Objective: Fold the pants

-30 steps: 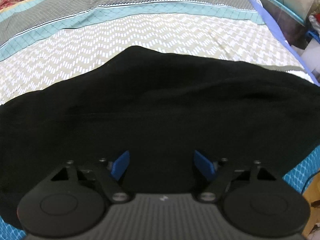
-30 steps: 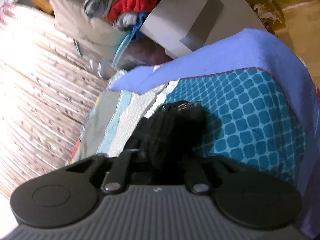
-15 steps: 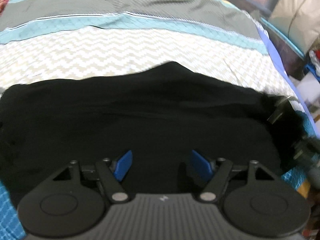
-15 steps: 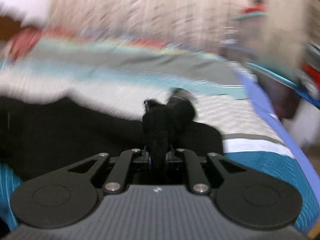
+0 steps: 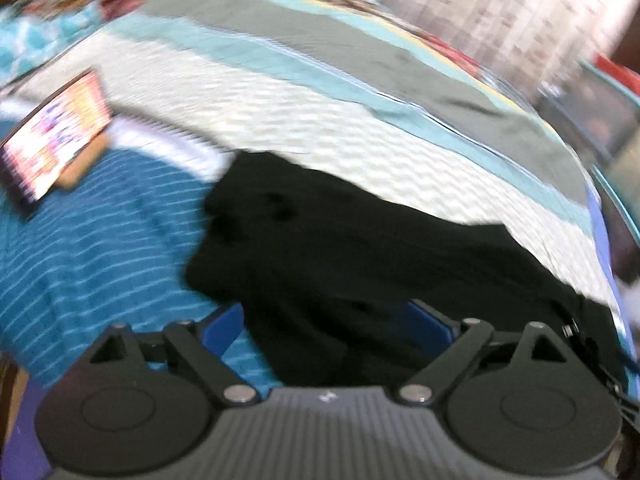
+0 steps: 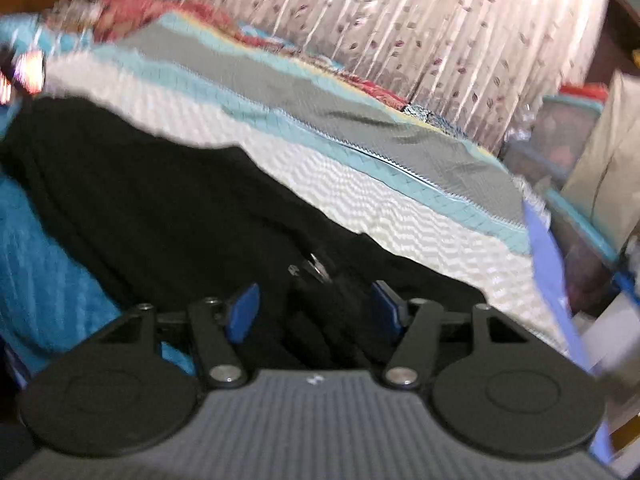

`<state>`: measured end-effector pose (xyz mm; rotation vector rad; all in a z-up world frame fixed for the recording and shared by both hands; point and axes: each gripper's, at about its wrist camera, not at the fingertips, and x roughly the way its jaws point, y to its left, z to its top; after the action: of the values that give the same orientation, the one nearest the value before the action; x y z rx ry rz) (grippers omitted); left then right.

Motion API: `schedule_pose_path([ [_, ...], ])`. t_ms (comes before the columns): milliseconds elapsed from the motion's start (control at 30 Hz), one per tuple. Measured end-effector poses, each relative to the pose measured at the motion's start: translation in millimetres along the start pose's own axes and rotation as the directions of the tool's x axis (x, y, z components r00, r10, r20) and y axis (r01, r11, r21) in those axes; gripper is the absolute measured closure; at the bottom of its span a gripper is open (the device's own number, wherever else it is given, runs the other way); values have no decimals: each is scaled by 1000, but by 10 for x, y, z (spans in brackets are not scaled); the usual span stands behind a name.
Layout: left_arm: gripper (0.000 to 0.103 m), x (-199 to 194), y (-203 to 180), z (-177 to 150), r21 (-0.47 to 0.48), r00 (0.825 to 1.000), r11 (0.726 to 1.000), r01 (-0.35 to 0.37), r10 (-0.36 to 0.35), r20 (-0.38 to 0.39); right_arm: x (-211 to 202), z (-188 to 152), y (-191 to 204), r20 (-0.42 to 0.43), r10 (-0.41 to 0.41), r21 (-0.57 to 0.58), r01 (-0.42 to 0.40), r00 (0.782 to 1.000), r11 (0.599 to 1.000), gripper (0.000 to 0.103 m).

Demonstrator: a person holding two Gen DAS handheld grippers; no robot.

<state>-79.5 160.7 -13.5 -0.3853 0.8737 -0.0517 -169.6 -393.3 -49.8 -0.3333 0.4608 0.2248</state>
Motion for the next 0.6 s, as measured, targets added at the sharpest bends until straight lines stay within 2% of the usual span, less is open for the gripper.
schedule_pose_path([
  [33,11,10,107,21,-43,1000,999,0,0,-3,116,9,-19,-23,8,57,-7,1000,998,41],
  [67,10,28,189,38,-83,1000,996,6,-7,-4,279,5,-82,-89,7,137,6,996,991,43],
  [133,8,37,401,68,-161,1000,987,27,-27,2,648,-80,-145,-268,6,210,52,963,976,46],
  [233,5,72,587,108,-243,999,969,46,-41,23,618,46,-125,-273,-14,251,85,962,964,46],
  [367,0,182,799,138,-296,997,952,81,-75,29,301,353,40,-141,-34,275,72,989,959,46],
  [433,0,344,880,173,-341,995,935,99,-105,2,273,507,203,-92,38,319,-7,995,948,45],
  [500,0,464,964,186,-376,991,919,123,-135,-7,374,634,370,-66,177,375,-140,982,916,46],
  [533,0,528,979,209,-387,990,914,125,-138,-4,469,702,477,-61,248,398,-204,967,895,46],
  [600,0,604,985,241,-399,989,906,140,-150,7,711,837,767,-71,377,433,-312,924,846,58],
])
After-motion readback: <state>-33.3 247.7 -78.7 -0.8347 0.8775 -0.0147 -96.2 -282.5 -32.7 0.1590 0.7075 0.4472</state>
